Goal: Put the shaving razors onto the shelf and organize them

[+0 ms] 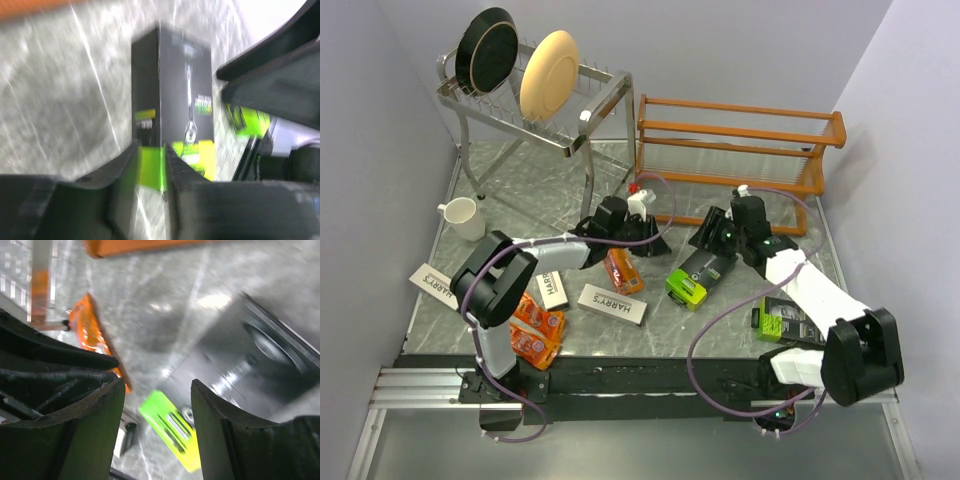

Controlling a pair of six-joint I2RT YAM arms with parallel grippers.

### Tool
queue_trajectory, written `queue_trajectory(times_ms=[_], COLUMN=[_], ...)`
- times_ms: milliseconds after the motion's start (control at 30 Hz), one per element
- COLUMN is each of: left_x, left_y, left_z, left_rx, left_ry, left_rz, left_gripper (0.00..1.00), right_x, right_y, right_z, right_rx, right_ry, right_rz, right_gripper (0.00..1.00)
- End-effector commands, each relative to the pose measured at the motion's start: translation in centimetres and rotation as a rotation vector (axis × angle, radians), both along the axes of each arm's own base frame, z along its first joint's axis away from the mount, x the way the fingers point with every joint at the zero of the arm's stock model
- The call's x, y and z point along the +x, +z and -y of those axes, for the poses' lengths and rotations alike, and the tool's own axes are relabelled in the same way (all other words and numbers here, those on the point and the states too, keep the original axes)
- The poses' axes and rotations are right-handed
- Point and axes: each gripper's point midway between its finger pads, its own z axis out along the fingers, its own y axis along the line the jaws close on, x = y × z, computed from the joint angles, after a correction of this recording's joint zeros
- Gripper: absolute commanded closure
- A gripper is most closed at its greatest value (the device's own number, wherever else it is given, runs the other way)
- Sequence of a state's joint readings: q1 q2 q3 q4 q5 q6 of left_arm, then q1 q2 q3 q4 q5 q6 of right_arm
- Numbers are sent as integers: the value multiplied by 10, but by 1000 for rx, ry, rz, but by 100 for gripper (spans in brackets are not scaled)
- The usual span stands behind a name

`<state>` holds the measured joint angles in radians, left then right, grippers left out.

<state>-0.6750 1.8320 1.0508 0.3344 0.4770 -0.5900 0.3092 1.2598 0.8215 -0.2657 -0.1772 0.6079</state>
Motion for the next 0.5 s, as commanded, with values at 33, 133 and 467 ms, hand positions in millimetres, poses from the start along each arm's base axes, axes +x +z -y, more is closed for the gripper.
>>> queue_trajectory(times_ms=[33, 133, 467], left_x=[-29, -37, -38], left_y=[12, 7, -46], left_z=[8, 18, 40], left_rx=[-35, -26, 85], left_ry=[-130, -175, -192], left_rz=[32, 31, -49], left_gripper=[57, 55, 58], right_x=[-26, -40, -70], right_y=[7, -10, -77], right_z=[33, 57, 59], right_rx=[-77, -103, 31], right_ry=[-106, -245, -323], right_rz=[-75, -173, -393], right_gripper=[37, 37, 28])
